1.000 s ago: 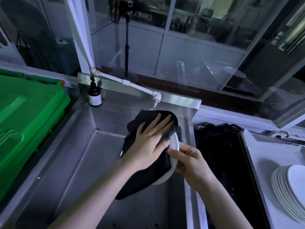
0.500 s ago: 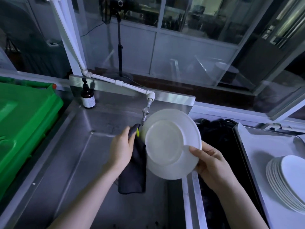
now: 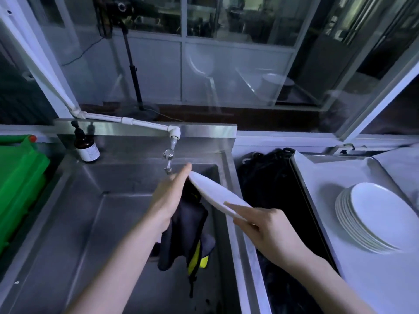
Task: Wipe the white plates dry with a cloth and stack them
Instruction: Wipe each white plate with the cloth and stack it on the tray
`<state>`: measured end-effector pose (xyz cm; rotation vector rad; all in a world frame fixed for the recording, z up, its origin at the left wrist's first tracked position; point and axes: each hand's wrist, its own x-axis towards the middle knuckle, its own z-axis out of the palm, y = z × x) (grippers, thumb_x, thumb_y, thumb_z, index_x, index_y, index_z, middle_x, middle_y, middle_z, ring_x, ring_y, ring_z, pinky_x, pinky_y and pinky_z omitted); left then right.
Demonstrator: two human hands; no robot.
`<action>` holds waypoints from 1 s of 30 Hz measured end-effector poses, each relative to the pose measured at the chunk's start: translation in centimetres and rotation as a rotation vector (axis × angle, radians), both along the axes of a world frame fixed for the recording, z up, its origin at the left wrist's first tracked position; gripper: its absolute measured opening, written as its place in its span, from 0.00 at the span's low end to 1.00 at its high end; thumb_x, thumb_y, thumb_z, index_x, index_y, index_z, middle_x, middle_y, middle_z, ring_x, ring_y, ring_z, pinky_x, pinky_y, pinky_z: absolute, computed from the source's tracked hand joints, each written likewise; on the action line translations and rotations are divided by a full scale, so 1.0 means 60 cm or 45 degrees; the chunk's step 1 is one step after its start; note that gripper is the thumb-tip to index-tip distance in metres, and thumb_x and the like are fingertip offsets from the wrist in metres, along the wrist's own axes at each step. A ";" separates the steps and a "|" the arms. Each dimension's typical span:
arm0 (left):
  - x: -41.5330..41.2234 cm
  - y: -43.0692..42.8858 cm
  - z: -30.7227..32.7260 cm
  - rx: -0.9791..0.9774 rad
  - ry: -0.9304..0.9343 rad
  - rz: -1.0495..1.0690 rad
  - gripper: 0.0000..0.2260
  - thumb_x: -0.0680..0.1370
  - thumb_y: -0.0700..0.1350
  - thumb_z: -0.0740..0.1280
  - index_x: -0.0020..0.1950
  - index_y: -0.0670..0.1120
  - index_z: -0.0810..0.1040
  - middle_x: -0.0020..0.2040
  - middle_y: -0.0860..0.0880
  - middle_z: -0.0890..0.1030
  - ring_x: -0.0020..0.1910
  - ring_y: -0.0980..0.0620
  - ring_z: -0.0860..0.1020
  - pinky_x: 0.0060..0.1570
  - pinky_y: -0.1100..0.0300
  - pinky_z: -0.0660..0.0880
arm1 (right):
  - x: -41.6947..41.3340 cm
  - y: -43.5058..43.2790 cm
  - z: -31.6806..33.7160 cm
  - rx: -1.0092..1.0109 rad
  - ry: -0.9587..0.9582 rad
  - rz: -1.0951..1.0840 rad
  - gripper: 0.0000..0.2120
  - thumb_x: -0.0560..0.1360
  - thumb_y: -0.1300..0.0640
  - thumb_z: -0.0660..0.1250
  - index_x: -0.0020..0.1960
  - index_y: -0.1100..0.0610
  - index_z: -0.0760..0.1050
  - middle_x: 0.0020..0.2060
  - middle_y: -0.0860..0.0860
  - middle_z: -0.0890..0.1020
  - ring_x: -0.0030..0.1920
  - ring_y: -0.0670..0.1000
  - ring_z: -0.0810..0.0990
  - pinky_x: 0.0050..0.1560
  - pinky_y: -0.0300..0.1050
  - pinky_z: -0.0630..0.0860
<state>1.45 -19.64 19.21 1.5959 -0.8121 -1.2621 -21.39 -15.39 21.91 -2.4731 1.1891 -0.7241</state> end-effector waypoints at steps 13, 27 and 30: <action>-0.233 -0.034 -0.010 -0.181 0.047 -0.036 0.12 0.72 0.39 0.72 0.32 0.53 0.82 0.33 0.55 0.80 0.31 0.58 0.76 0.31 0.69 0.72 | -0.265 0.001 -0.007 0.074 0.013 -0.352 0.31 0.68 0.52 0.80 0.69 0.47 0.76 0.70 0.43 0.74 0.72 0.45 0.71 0.72 0.50 0.69; -0.569 -0.071 -0.029 -0.274 0.038 -0.466 0.16 0.78 0.39 0.68 0.44 0.61 0.85 0.46 0.56 0.86 0.44 0.61 0.81 0.50 0.63 0.75 | -0.575 -0.012 -0.082 0.597 -1.062 -1.354 0.02 0.72 0.64 0.70 0.41 0.62 0.81 0.29 0.52 0.77 0.29 0.49 0.74 0.39 0.49 0.75; -0.631 -0.092 -0.044 -0.251 -0.004 -0.601 0.14 0.78 0.40 0.67 0.46 0.59 0.85 0.48 0.54 0.86 0.48 0.58 0.81 0.54 0.60 0.74 | -0.639 -0.019 -0.102 0.563 -1.001 -1.465 0.04 0.70 0.63 0.69 0.38 0.64 0.77 0.26 0.50 0.73 0.27 0.47 0.72 0.41 0.48 0.69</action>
